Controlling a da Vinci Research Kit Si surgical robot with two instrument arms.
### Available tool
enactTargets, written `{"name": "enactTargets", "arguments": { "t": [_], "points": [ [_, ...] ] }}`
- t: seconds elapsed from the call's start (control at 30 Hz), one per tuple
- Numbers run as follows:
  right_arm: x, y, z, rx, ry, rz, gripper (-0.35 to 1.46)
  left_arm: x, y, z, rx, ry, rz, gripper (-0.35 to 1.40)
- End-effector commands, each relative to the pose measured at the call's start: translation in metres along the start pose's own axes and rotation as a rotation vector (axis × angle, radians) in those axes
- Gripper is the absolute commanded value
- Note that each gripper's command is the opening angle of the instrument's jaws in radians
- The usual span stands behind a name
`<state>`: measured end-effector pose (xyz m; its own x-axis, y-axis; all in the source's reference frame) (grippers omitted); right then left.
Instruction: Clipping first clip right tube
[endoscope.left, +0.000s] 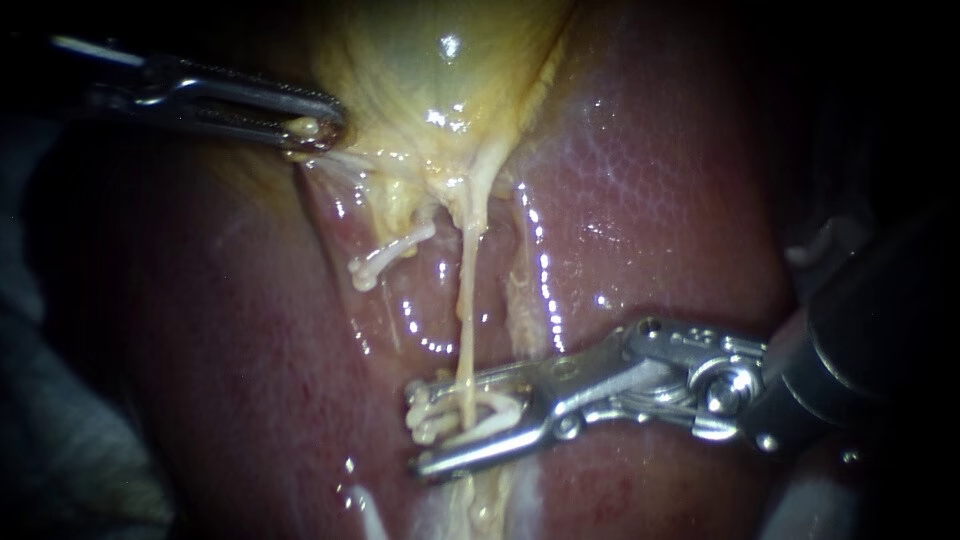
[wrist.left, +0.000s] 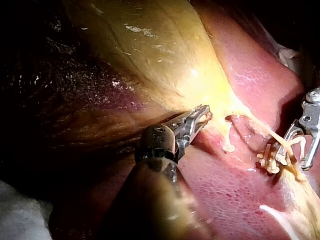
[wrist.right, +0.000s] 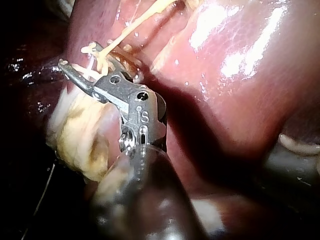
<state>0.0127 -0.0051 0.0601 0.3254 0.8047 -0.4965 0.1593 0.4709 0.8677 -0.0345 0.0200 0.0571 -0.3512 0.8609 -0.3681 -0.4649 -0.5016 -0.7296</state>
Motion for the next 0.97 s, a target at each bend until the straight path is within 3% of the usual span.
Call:
{"name": "enactTargets", "arguments": {
  "t": [0.03,0.33,0.6,0.97],
  "points": [
    [0.0001,0.0,-0.0002,-0.002,0.002,0.0,0.2,0.0,0.0,0.0,0.0,0.0,0.0,-0.35],
    [-0.0002,-0.0004,-0.0015,-0.077,0.05,0.002,-0.35,0.0,0.0,0.0,0.0,0.0,0.0,-0.35],
    [-0.0008,-0.0002,-0.0023,-0.112,0.076,0.02,-0.35,0.0,0.0,0.0,0.0,0.0,0.0,-0.35],
    [-0.001,-0.0003,-0.0023,-0.114,0.07,0.042,-0.35,0.0,0.0,0.0,0.0,0.0,0.0,-0.35]
  ]
}}
